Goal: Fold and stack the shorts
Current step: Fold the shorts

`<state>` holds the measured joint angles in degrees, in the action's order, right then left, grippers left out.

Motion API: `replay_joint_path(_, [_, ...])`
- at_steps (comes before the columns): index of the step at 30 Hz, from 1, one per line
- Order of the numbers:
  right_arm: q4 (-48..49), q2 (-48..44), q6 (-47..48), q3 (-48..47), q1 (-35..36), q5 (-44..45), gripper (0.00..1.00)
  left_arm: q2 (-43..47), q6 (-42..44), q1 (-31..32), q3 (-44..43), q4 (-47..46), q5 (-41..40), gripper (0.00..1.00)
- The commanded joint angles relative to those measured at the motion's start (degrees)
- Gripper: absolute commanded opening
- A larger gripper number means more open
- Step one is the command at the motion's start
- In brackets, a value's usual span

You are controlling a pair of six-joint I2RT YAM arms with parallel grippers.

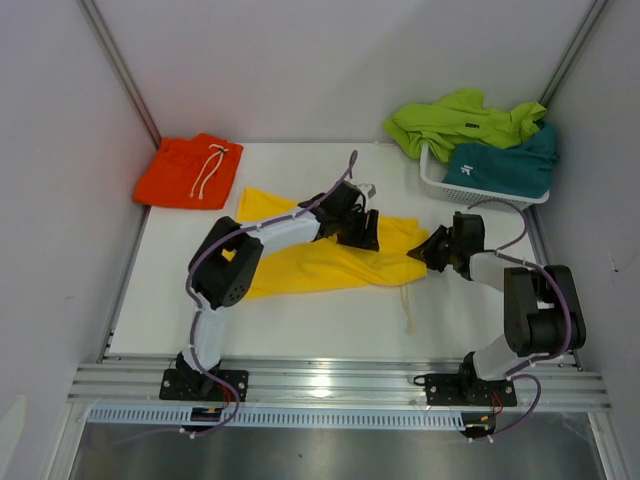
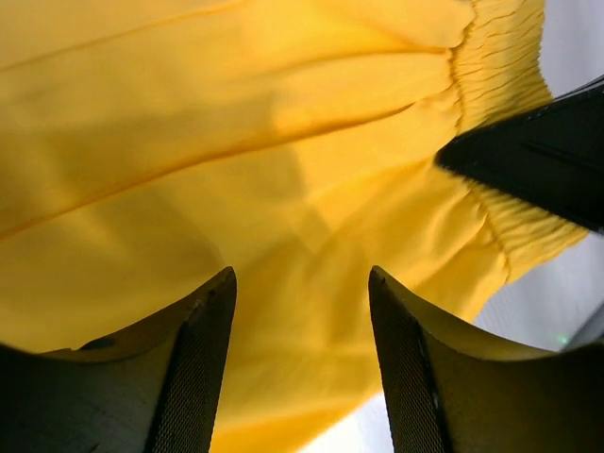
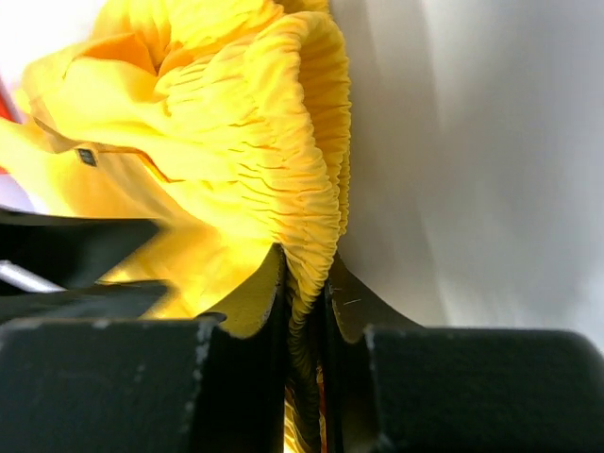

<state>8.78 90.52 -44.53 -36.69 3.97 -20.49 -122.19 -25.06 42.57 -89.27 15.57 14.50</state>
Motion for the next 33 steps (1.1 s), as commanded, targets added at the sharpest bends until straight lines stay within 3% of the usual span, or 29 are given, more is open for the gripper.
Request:
replay_joint_path(1, [-14.45, -4.91, 9.18, -4.26, -0.98, 4.76, 0.00, 9.85, -0.87, -4.42, 3.56, -0.98, 3.60, 0.62])
replay_joint_path(10, [-35.20, -11.68, 19.83, -15.75, -5.46, 14.42, 0.00, 26.82, -5.43, -11.97, 25.09, -12.40, -0.52, 0.65])
replay_joint_path(18, [-49.71, -11.68, 28.08, -30.71, -6.87, 23.99, 0.04, 36.14, -7.81, -12.95, 41.71, -19.09, -6.14, 0.66])
replay_joint_path(25, [-56.58, -10.01, 31.52, -41.61, -5.47, 23.65, 0.03, 40.10, -6.85, -13.47, 47.00, -18.56, -9.49, 0.67])
replay_joint_path(33, [-59.84, -6.68, 31.00, -47.15, 3.14, 24.62, 0.04, 32.99, -6.41, -12.86, 46.38, -20.67, -5.18, 0.60])
